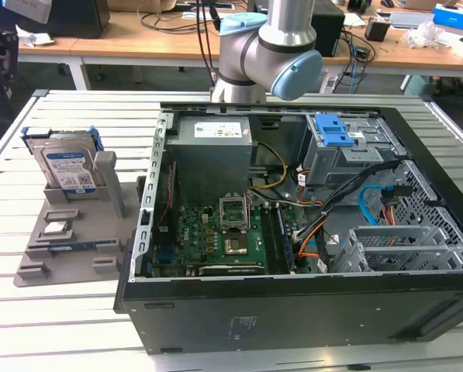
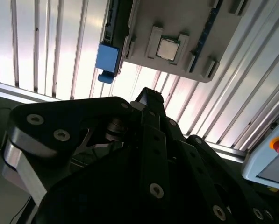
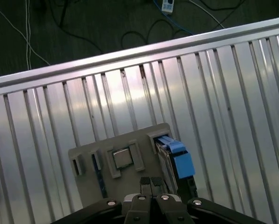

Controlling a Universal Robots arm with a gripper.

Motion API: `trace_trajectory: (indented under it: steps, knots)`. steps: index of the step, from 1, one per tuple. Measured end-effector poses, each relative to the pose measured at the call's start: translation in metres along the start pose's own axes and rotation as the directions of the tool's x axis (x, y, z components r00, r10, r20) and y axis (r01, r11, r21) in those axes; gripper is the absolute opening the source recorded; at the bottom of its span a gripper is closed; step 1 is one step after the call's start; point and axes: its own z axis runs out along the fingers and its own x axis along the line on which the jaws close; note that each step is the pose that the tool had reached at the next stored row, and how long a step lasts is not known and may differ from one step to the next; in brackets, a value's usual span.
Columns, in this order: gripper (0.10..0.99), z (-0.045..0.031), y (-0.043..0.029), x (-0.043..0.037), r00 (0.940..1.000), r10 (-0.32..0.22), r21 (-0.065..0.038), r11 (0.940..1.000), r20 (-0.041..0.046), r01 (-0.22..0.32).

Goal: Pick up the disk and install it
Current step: 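Pick up the disk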

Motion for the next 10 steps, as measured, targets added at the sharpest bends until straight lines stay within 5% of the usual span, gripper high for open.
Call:
trace_trajectory:
  steps: [10]
  knots:
    - [0.106, 0.0000, 0.0000, 0.0000, 0.9952, -0.097, -0.002, 0.9953, -0.0043, 0.097]
